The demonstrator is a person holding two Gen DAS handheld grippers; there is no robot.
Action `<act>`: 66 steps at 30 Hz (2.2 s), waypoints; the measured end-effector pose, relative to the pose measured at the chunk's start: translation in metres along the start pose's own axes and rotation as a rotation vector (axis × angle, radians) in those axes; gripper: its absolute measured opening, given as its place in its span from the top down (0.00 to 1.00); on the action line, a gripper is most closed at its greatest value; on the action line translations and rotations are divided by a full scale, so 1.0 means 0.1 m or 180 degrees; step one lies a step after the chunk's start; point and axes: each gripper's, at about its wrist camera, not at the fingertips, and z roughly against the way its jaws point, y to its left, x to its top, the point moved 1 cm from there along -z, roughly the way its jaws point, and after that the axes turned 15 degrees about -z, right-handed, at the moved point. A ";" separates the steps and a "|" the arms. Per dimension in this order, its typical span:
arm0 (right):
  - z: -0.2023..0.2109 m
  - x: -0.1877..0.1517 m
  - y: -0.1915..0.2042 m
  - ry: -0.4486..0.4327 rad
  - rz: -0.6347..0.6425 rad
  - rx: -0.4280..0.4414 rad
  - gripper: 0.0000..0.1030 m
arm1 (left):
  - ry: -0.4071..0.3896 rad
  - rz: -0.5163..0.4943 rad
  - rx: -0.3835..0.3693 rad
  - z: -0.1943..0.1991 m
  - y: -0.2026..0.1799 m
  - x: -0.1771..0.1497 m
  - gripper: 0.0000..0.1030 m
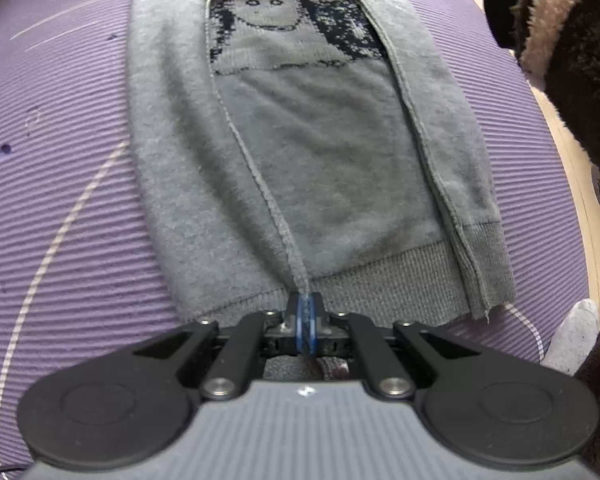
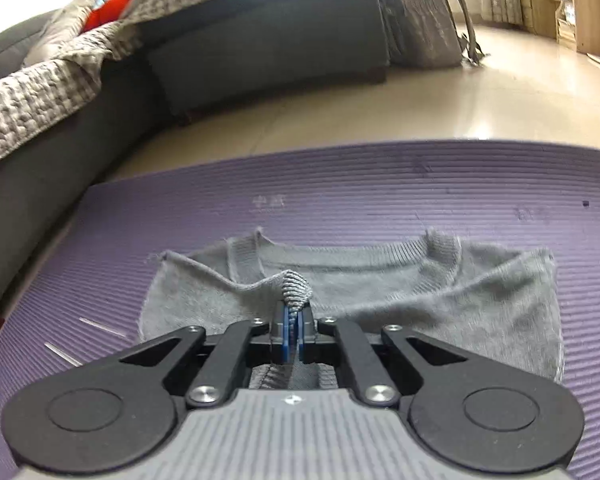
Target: Fold clothes
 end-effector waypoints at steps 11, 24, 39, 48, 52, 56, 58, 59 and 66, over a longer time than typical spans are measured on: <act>0.01 0.01 -0.13 0.0101 -0.0115 -0.0039 0.86 | 0.0108 -0.0056 -0.0153 -0.07 -0.02 0.00 0.97; 0.52 -0.15 -0.24 0.0398 0.0324 0.0187 0.60 | -0.0254 0.0017 -0.0119 0.15 0.01 0.19 0.47; 0.41 -0.76 -0.07 0.0470 0.1022 0.0452 0.68 | -0.0090 -0.0003 0.0226 0.04 0.16 0.36 0.46; 0.44 -0.65 -0.11 0.0343 0.0761 0.0705 0.68 | -0.0047 -0.0094 0.0214 0.04 0.12 0.37 0.45; 0.32 -0.72 -0.13 0.0337 0.0645 0.0684 0.73 | -0.0053 -0.0085 0.0217 0.05 0.13 0.41 0.44; 0.29 -0.73 -0.12 0.0385 0.0532 0.0669 0.89 | -0.0052 -0.0074 0.0220 0.05 0.16 0.46 0.43; 0.37 -0.66 -0.07 0.0379 0.0603 0.0648 0.90 | -0.0049 -0.0090 0.0224 0.05 0.16 0.46 0.43; 0.38 -0.64 -0.06 0.0377 0.0632 0.0631 0.90 | -0.0048 -0.0098 0.0226 0.05 0.16 0.46 0.43; 0.43 -0.47 0.03 0.0793 0.0872 -0.0186 0.77 | -0.0009 -0.0175 0.0266 0.11 0.18 0.50 0.38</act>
